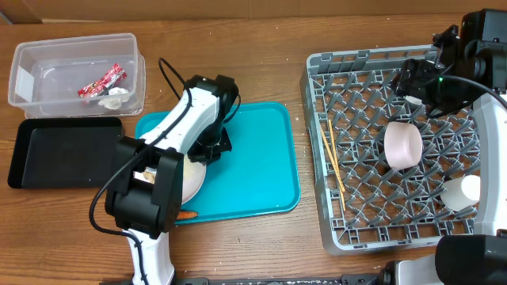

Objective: Sort waste into correct bins and load items into the dishwasher
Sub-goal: 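Carry the plate left and tip the rice onto the black tray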

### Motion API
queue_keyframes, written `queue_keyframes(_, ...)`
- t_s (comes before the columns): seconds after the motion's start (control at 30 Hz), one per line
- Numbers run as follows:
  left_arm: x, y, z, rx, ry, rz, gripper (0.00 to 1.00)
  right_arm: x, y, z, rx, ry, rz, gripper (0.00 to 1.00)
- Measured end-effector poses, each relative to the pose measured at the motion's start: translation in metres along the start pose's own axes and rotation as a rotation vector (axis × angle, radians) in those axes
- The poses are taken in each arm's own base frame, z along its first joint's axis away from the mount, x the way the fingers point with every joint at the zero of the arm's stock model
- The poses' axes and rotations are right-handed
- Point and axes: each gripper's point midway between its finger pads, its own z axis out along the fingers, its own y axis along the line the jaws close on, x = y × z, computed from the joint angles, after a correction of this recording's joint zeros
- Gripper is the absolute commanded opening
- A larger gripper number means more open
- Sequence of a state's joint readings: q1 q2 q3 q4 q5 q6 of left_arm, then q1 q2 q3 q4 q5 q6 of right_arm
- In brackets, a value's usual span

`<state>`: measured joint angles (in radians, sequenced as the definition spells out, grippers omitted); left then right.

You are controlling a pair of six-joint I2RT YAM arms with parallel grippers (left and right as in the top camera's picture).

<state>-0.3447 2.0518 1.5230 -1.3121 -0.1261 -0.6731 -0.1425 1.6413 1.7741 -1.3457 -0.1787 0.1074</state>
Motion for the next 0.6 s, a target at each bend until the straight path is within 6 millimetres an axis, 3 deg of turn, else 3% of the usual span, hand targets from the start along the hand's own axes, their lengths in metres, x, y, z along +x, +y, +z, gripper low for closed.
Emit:
queue_keyframes(0.33,-0.001,0.017,-0.034,-0.052,0.000,-0.004,0.04,0.000,0.000,0.000,0.000,0.000,0.000,0.79)
queue_keyframes(0.6,-0.029,0.046,-0.058,-0.006,-0.015,-0.069,0.04,0.000,0.000,0.000,0.000,0.000,0.001,0.79)
